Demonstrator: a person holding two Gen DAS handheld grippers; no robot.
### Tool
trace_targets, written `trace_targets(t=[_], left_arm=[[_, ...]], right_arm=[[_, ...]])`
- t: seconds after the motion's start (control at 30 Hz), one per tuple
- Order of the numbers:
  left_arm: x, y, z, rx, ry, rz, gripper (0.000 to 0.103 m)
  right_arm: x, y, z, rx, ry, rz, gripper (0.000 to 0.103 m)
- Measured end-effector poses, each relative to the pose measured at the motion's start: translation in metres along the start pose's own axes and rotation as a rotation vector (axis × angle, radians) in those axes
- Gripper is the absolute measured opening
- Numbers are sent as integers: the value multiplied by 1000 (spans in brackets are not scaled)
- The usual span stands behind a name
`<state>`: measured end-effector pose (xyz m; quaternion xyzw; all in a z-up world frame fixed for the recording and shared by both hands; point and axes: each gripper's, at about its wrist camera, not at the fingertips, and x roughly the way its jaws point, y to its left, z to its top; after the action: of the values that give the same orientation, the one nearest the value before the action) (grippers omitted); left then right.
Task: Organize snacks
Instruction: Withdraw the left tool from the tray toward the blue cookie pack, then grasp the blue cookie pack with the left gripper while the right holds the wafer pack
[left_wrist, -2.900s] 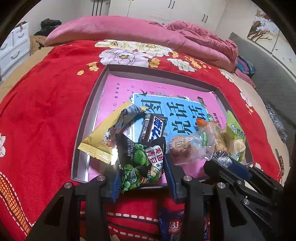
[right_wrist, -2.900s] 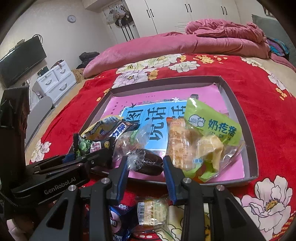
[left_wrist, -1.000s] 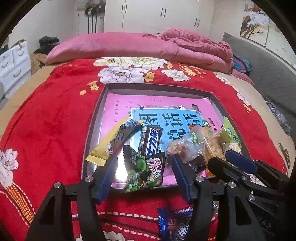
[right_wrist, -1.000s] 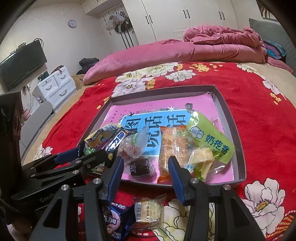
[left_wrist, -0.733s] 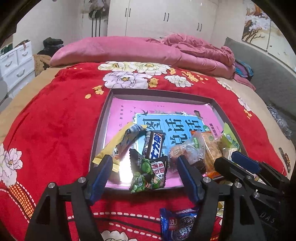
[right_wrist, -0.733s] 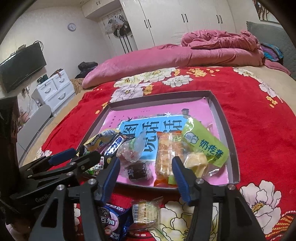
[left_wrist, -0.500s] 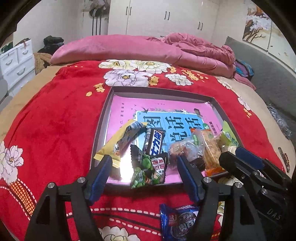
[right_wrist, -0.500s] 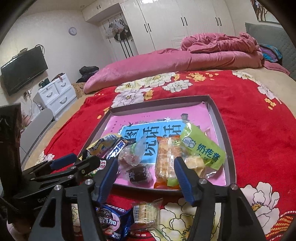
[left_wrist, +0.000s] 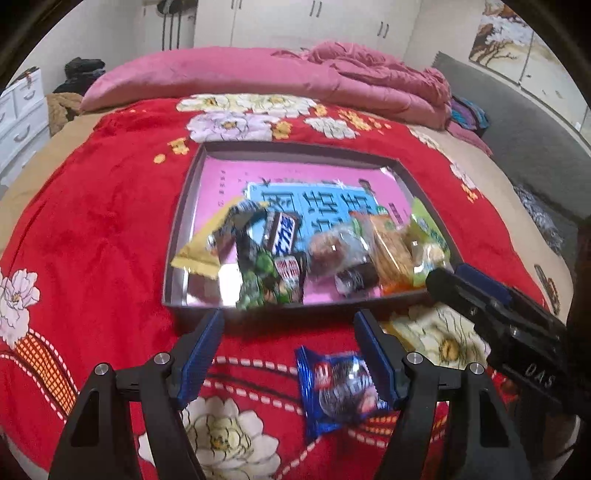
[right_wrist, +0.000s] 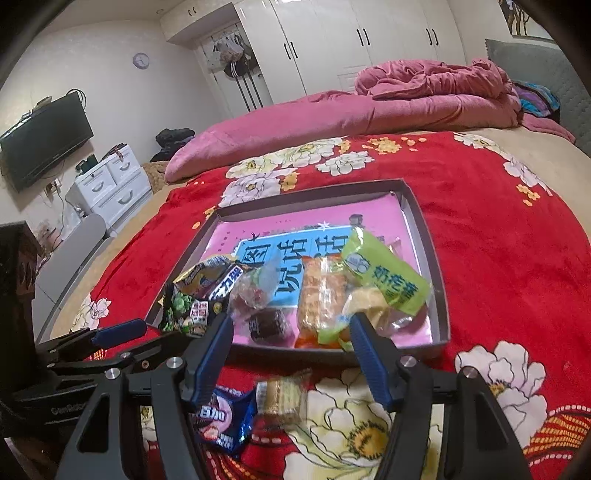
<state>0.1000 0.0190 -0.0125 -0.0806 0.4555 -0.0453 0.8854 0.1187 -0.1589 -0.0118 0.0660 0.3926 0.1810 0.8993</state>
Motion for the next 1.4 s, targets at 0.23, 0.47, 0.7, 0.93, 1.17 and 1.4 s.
trace_targets(t=[0.23,0.47,0.7,0.93,1.17,1.4], left_arm=[[2,-10,-10,16,83,-62,74],[14,-25,-24,47,193,-90,74],[24,-36,-29,78,225,-47,74],[39,-43,-35,93,263,-2,74],[40,-27,-33,32,269,-19,74],[36,-7,-31,-17,273,-26,64]], right_arm=[[-3,-7,-6,34,33,3,65],[-3,-12,-12,61,75,33,66],[-2,-12,-17,68,109,41,66],[3,-6,-21,50,139,48,67],[14,-6,-23,55,182,52,67],[33,-6,-29,53,249,54,67]])
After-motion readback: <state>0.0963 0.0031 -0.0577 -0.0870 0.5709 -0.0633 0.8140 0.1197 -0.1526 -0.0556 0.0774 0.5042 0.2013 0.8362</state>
